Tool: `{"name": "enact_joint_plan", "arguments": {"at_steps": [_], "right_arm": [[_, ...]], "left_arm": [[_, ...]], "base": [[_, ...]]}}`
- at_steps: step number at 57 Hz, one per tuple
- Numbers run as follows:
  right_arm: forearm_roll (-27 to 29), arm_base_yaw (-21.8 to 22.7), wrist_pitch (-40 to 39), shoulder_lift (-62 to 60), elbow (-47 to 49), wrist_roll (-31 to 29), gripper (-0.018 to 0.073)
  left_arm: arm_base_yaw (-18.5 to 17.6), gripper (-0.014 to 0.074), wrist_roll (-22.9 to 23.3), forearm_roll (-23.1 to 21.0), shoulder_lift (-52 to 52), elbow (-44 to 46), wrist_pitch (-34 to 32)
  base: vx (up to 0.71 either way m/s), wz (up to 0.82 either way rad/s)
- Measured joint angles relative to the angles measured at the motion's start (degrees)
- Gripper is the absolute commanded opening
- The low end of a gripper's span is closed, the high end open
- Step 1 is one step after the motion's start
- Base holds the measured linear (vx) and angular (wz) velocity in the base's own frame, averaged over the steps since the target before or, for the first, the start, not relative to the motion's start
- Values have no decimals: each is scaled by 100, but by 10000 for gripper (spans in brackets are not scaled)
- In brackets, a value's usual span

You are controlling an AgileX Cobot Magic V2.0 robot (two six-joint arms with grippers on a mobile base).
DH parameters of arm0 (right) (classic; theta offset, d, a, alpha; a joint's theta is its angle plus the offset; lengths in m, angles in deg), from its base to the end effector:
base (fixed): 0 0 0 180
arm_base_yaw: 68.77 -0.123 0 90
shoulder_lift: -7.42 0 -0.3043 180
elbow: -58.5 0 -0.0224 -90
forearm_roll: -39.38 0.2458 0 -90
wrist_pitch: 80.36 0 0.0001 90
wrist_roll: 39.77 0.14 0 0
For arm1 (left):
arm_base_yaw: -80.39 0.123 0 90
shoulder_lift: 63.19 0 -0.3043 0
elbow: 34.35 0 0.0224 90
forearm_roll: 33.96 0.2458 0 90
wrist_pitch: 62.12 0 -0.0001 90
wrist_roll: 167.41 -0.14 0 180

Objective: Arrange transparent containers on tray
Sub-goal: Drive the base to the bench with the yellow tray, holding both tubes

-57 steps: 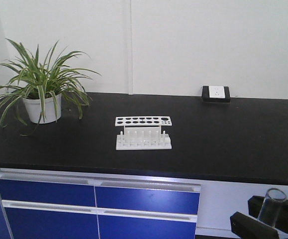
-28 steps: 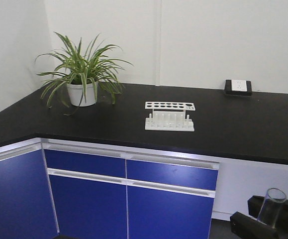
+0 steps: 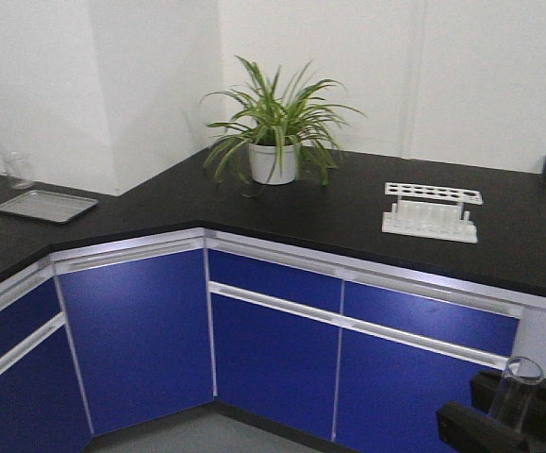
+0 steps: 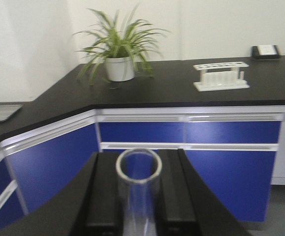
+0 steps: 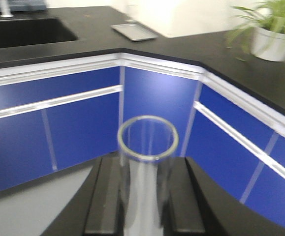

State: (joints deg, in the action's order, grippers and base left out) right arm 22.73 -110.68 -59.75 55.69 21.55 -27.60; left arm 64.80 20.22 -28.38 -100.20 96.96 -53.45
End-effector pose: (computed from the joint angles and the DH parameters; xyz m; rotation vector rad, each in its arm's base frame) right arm 0.1397 0.1064 0.3567 -0.6464 1.7318 0.3781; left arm 0.1354 -0.0356 0.3363 0.1826 1.6410 -0.2236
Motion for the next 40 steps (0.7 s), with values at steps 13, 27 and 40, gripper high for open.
{"name": "enact_joint_plan", "arguments": {"at_steps": [13,27,40], "right_arm": [[0,0,-10,0,0,0,-11],[0,0,-10,0,0,0,-11],[0,0,-10,0,0,0,-11]], "left_arm": [[0,69,0,0,0,0,0],[0,69,0,0,0,0,0],[0,69,0,0,0,0,0]], "base": [[-9,60],[-4,79],[1,86]]}}
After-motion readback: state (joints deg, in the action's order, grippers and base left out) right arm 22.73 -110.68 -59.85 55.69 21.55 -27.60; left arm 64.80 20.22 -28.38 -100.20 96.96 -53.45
